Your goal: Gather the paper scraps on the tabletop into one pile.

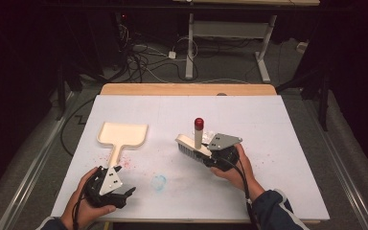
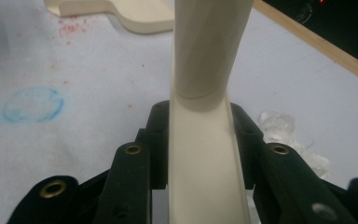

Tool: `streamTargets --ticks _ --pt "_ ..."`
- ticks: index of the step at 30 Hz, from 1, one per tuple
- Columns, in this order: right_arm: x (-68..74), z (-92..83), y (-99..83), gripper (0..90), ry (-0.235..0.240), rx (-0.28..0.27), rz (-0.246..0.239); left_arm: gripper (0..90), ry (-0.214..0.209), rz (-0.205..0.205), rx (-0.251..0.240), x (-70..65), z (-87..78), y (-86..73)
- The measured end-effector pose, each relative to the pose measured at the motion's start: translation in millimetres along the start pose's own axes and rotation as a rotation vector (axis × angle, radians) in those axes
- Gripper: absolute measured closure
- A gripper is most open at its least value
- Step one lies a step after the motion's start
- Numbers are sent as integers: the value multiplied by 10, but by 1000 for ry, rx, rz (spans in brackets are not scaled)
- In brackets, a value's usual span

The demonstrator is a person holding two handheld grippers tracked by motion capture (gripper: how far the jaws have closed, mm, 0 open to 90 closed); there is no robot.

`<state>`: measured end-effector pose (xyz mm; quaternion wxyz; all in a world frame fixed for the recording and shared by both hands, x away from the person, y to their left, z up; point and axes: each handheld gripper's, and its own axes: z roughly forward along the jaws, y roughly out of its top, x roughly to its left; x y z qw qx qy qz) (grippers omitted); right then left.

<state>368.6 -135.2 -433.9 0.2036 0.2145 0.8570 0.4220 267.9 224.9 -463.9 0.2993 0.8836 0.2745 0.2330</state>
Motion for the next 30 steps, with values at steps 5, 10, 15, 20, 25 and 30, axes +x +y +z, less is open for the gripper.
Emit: streamTargets --ticks 5,10,15,20,25,30 --pt "-34 -181 89 676 -17 -74 2 185 0 -2 -4 0 8 3" --pt "-36 -409 232 676 -13 -145 20 185 2 -13 -19 10 -7 13" --pt "48 -494 263 676 30 -154 8 185 9 -18 -28 8 -28 12" --pt "142 -586 157 676 134 -113 -29 185 6 -22 -39 18 -43 5" --pt "210 -667 -50 676 263 -14 -127 185 5 -27 -44 22 -61 11" --pt "137 -640 -237 676 351 42 -176 186 -8 -27 -50 6 -47 38"
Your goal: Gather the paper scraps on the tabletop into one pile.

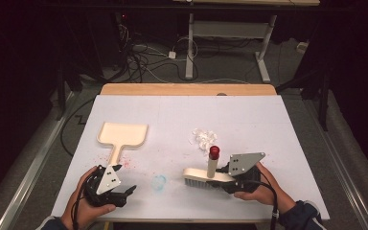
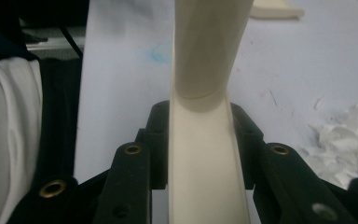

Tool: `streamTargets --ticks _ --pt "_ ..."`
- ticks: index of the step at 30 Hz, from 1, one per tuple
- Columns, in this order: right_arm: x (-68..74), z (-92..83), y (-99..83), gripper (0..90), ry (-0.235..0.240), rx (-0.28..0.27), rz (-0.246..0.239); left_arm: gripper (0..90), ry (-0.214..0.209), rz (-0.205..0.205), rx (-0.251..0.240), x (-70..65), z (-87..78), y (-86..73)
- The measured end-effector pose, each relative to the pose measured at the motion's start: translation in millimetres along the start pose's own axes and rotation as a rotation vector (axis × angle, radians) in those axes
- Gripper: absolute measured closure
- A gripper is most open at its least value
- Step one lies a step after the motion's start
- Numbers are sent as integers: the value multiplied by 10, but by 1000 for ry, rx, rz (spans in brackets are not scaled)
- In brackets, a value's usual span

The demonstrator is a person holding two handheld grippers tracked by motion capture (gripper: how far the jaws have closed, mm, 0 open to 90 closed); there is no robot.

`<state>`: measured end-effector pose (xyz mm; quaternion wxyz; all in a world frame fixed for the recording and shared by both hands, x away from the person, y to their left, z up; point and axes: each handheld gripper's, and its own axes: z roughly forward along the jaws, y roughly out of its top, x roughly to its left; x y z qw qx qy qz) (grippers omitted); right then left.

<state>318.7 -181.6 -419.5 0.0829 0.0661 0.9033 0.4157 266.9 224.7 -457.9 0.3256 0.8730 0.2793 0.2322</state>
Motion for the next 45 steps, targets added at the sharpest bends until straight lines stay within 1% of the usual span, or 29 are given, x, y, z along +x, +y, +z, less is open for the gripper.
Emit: streamTargets --ticks 2,4,5,6,7,9,11,12,14,15,16,18,20,23,24,26,30,31,34,36,37,39,41,43,44,45 --pt "-79 44 -58 676 11 7 -1 186 -17 -6 -1 -9 15 11" --pt "-197 75 -74 676 28 -1 18 186 -29 -8 -9 -16 32 24" --pt "-263 82 -66 675 29 8 23 186 -44 -16 -5 -31 40 28" --pt "-329 89 -58 676 18 15 14 186 -49 -15 -6 -43 46 36" --pt "-399 102 -53 676 12 13 18 186 -53 -13 -8 -55 52 43" --pt "-527 146 -45 675 8 8 36 186 -64 -9 -7 -73 65 53" --pt "-647 199 -45 674 27 -6 78 185 -68 -9 -5 -83 76 56" --pt "-696 220 -41 673 24 -4 94 185 -68 -12 -3 -82 80 55" --pt "-776 257 -26 673 6 -10 106 185 -79 -29 -9 -67 87 49" --pt "-805 268 -12 674 -3 -11 103 186 -84 -39 -11 -61 91 46" --pt "-821 278 6 674 -22 -10 101 185 -83 -40 -9 -57 94 43" --pt "-853 287 38 675 -48 -7 97 185 -83 -37 -8 -62 97 42" --pt "-862 287 73 675 -85 -10 99 185 -81 -34 -5 -66 97 45" --pt "-869 280 119 675 -96 -27 101 185 -79 -34 -4 -65 102 45" --pt "-869 276 140 675 -109 -31 101 186 -77 -34 -5 -64 99 46" --pt "-877 252 181 675 -120 -41 88 185 -77 -34 -7 -61 90 47" --pt "-908 174 241 674 -133 -97 92 186 -76 -36 -10 -56 77 48" --pt "-917 156 255 674 -141 -102 95 185 -73 -35 -11 -56 75 50" --pt "-961 103 301 675 -177 -120 97 185 -69 -32 -16 -52 73 54" --pt "-1001 69 331 675 -210 -137 102 186 -57 -22 -10 -51 81 55" --pt "-1028 55 340 675 -225 -151 100 185 -55 -18 -5 -51 91 54" --pt "-1107 41 346 675 -253 -172 115 185 -49 -7 7 -54 107 52" --pt "-1206 56 350 676 -317 -159 122 185 -50 -2 10 -52 111 53" --pt "-1317 91 335 676 -364 -145 133 185 -46 2 9 -51 109 53" --pt "-1368 114 317 676 -396 -146 138 185 -46 0 7 -49 111 52" --pt "-1421 140 298 676 -413 -149 151 185 -49 -1 6 -46 114 50"
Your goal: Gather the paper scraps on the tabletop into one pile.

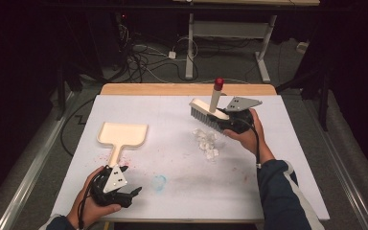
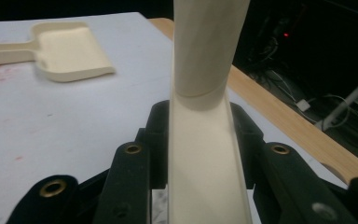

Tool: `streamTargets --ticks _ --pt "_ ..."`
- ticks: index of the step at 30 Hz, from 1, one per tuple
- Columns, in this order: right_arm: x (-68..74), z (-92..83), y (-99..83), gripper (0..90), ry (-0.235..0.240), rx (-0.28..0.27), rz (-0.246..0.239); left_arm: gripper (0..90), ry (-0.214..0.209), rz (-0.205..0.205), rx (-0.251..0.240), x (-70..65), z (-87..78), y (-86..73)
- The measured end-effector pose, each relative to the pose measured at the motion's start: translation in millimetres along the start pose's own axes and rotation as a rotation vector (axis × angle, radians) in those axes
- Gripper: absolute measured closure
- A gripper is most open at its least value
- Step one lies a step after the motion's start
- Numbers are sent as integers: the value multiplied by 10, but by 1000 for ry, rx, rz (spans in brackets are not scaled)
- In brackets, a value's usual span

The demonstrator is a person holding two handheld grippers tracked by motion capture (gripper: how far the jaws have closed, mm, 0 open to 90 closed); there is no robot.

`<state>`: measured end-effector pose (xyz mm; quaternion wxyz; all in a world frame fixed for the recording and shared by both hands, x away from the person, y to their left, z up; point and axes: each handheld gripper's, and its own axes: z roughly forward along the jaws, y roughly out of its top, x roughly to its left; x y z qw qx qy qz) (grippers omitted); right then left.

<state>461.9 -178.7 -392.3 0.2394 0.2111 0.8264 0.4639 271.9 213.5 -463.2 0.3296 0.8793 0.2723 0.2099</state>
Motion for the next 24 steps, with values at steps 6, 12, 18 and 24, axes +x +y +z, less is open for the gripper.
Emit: streamTargets --ticks 6,12,18,24 --pt "-164 282 -147 676 -88 69 14 185 -18 3 16 -3 43 -13" --pt "-191 426 -319 676 -78 121 34 185 -30 10 23 -24 57 -15" --pt "-113 384 -385 675 22 93 2 185 -31 13 22 -36 47 -14" --pt "111 299 -469 670 126 69 -76 185 -36 12 25 -46 48 -13"
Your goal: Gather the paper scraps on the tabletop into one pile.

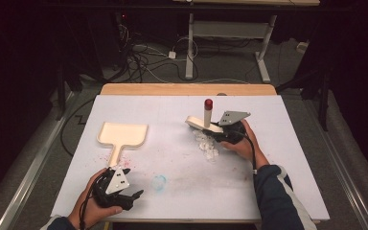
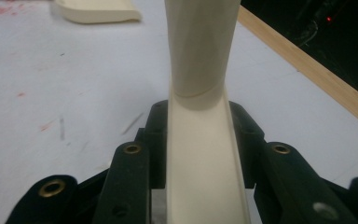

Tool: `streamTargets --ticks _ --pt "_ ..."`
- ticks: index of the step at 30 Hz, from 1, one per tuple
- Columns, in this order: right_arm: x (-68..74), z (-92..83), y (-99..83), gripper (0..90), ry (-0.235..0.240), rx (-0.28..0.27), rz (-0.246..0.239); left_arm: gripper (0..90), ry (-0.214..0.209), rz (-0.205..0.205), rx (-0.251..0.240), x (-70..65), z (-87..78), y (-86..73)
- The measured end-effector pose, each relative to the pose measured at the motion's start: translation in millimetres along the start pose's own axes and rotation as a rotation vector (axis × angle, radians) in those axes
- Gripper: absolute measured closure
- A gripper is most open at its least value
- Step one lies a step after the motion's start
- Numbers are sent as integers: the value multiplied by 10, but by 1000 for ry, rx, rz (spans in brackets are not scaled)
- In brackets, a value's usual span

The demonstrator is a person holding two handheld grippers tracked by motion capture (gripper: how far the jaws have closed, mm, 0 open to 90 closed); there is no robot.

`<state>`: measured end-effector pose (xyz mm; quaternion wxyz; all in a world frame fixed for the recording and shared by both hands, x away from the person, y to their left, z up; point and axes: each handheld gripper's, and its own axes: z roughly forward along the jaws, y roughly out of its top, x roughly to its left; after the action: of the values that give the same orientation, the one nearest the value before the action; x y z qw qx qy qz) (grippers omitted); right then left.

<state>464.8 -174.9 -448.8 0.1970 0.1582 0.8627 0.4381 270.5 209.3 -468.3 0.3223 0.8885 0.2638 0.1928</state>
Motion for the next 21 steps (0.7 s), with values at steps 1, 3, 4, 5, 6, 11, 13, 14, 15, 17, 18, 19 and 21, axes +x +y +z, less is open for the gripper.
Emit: streamTargets --ticks 1,3,4,5,6,11,13,14,15,17,18,19,21 --pt "40 -20 -12 669 13 0 -14 185 -1 1 2 -2 2 0" --pt "107 -69 -31 669 37 -4 -35 185 -1 3 5 -10 4 2" --pt "137 -95 -35 669 47 -5 -45 186 -1 5 6 -14 2 4" --pt "168 -123 -37 669 60 -5 -55 185 -1 7 6 -17 1 5" --pt "199 -153 -41 670 75 -4 -62 186 0 7 6 -21 -1 7" --pt "331 -274 -74 670 109 -1 -107 185 -1 11 8 -40 -11 11" --pt "347 -318 -76 672 115 -7 -111 185 1 17 8 -45 -15 15" --pt "355 -342 -71 674 113 -11 -112 185 -1 18 8 -47 -16 16" --pt "356 -365 -63 675 118 -17 -116 185 -2 18 8 -49 -16 17" --pt "374 -399 -48 676 123 -18 -120 185 1 21 10 -51 -17 19" --pt "387 -406 -42 676 112 -17 -124 185 -2 21 8 -50 -17 19" --pt "392 -412 -38 676 117 -16 -125 185 -2 21 8 -49 -17 19" --pt "405 -419 -26 676 99 -17 -124 185 0 22 8 -49 -18 20"
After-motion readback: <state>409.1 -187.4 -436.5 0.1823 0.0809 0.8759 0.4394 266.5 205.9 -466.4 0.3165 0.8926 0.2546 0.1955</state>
